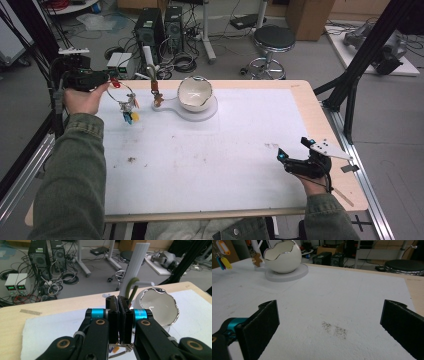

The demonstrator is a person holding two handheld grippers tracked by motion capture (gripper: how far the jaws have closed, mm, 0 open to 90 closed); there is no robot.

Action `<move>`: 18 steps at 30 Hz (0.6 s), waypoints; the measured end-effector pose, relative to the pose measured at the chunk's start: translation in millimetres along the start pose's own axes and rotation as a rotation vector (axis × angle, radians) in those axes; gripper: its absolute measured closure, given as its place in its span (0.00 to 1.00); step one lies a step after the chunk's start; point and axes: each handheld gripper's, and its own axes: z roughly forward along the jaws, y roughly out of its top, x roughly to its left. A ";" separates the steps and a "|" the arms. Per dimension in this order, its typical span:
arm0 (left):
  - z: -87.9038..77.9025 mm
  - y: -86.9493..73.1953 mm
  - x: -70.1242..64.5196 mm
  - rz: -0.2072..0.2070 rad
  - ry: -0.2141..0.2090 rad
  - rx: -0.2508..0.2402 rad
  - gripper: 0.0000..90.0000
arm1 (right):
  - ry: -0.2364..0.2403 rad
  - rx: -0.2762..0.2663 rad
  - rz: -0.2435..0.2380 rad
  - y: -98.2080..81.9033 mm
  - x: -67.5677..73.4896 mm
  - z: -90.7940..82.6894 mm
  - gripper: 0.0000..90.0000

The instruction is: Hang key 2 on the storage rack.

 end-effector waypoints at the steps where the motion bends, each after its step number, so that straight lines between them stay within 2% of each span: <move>1: 1.6 1.3 -0.1 0.004 0.005 -0.003 0.97 | -0.001 0.000 0.003 -0.2 -0.1 -0.6 0.01; 4: 6.6 3.7 1.4 -0.005 -0.003 -0.011 0.97 | -0.003 -0.001 0.007 -0.7 -0.2 -2.2 0.01; 6: 10.7 5.6 2.8 -0.009 0.006 -0.017 0.97 | -0.002 0.002 0.009 -1.0 0.0 -3.2 0.01; 8: 16.2 7.6 5.8 -0.030 0.002 -0.030 0.97 | -0.004 -0.001 0.008 -1.4 -0.4 -4.5 0.01; 12: 26.8 12.6 8.8 -0.023 0.007 -0.033 0.97 | -0.013 -0.006 0.017 -2.1 -2.6 -6.6 0.01; 14: 31.1 14.6 10.0 -0.024 -0.004 -0.042 0.97 | -0.012 -0.005 0.023 -2.4 -3.2 -6.7 0.01; 18: 42.5 21.1 14.2 -0.028 -0.031 -0.029 0.97 | -0.011 -0.002 0.024 -2.8 -3.6 -5.6 0.01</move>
